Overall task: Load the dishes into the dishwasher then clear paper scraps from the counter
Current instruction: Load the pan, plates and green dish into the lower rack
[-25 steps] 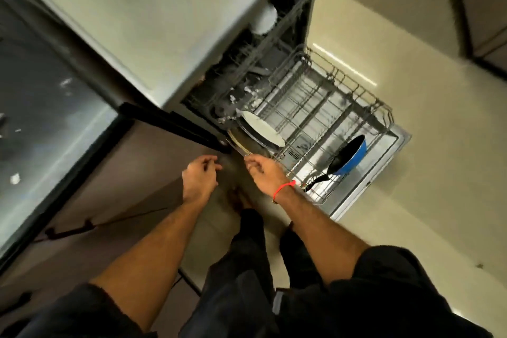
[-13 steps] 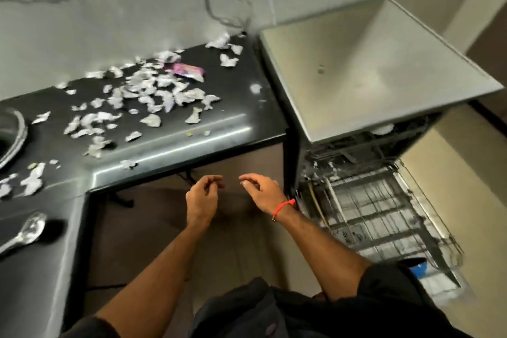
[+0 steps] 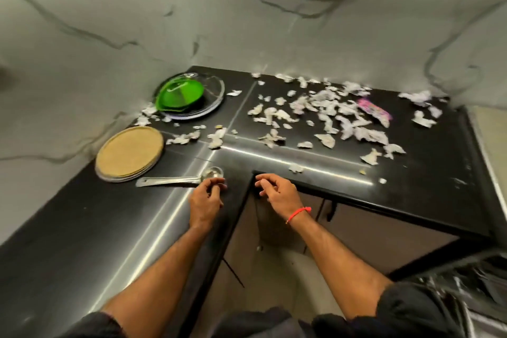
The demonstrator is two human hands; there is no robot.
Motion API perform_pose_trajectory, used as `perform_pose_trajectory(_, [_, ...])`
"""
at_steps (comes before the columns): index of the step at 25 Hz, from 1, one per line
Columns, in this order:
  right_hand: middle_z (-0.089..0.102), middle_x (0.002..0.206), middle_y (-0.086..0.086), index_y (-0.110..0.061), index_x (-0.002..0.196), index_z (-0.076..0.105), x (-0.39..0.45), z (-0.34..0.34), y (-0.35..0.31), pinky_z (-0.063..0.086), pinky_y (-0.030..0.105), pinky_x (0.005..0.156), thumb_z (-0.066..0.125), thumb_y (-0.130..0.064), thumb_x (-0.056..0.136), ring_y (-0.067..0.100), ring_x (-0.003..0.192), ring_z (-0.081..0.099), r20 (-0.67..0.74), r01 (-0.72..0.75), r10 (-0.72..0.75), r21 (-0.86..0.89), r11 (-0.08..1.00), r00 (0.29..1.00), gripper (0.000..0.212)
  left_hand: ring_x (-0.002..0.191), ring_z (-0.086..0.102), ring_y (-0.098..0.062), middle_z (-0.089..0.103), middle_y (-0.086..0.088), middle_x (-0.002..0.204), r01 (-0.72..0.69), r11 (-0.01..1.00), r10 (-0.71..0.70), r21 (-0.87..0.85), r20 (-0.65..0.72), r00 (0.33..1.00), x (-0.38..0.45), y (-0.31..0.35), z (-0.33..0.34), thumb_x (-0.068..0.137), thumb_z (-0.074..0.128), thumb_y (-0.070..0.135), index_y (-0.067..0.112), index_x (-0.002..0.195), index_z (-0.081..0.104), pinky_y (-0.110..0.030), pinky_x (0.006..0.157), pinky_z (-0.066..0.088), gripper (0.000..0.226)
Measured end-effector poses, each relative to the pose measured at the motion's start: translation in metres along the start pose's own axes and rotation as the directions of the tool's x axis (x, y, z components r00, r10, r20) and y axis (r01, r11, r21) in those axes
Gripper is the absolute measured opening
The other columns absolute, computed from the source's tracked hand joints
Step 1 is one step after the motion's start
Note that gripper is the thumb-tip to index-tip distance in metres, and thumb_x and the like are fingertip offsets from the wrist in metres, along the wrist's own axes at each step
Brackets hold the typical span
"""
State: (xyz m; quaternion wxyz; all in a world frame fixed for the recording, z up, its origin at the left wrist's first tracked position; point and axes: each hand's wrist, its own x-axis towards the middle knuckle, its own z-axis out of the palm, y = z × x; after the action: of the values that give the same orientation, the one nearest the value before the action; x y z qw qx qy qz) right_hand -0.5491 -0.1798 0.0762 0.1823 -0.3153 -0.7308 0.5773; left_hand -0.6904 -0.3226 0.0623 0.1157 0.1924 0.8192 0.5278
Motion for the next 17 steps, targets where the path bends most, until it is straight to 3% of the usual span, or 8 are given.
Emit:
perform_pose_trajectory(3, [0.073,0.097,-0.003,-0.026,0.107,0.068,0.031,0.053,-0.025,0.048,0.017,0.066,0.057,-0.017,0.096,0.011,0.077,0.07,0.085,0.068,-0.067,-0.005,0.998,0.994,0.018,0.059,0.066,-0.025,0.075,-0.001,0.089,0.049,0.998,-0.054,-0.045,-0.124,0.991,0.022,-0.02,-0.052,0.094,0.053,0.0,0.014,0.103,0.073,-0.025,0.053,0.054,0.027])
perform_pose_trajectory(8, [0.073,0.101,-0.006,-0.039,0.102,0.066,0.079,0.112,-0.045,0.056,0.032,0.082,0.061,-0.019,0.093,0.014,0.089,0.071,0.187,0.127,-0.127,0.01,0.992,0.974,0.023,0.069,0.07,-0.015,0.069,0.004,0.101,0.219,0.964,-0.255,-0.154,-0.276,0.927,0.053,-0.05,-0.104,0.097,0.055,0.007,0.02,0.112,0.068,-0.039,0.053,0.057,0.024])
perform_pose_trajectory(11, [0.072,0.104,-0.004,-0.027,0.111,0.067,0.109,0.141,-0.056,0.058,0.032,0.08,0.059,-0.014,0.095,0.017,0.089,0.071,0.243,0.065,-0.08,0.069,0.996,0.967,0.023,0.078,0.071,-0.019,0.065,0.005,0.108,0.275,0.932,-0.345,-0.236,-0.343,0.874,0.072,-0.062,-0.123,0.098,0.055,0.009,0.022,0.119,0.063,-0.035,0.054,0.06,0.026])
perform_pose_trajectory(14, [0.071,0.107,0.0,-0.019,0.12,0.065,0.146,0.171,-0.059,0.057,0.03,0.082,0.057,-0.011,0.095,0.018,0.092,0.07,0.343,0.001,-0.022,0.06,0.998,0.939,0.027,0.082,0.07,-0.016,0.066,0.003,0.111,0.318,0.919,-0.39,-0.234,-0.407,0.826,0.104,-0.079,-0.141,0.096,0.06,0.013,0.024,0.122,0.062,-0.04,0.073,0.062,0.028])
perform_pose_trajectory(17, [0.069,0.113,-0.001,-0.02,0.127,0.061,0.184,0.196,-0.058,0.055,0.035,0.091,0.059,-0.015,0.092,0.017,0.102,0.067,0.436,-0.041,0.034,0.007,0.999,0.899,0.035,0.11,0.062,-0.021,0.058,-0.003,0.128,0.388,0.921,-0.354,-0.011,-0.435,0.828,0.137,-0.092,-0.152,0.094,0.06,0.016,0.024,0.126,0.063,-0.041,0.102,0.051,0.033])
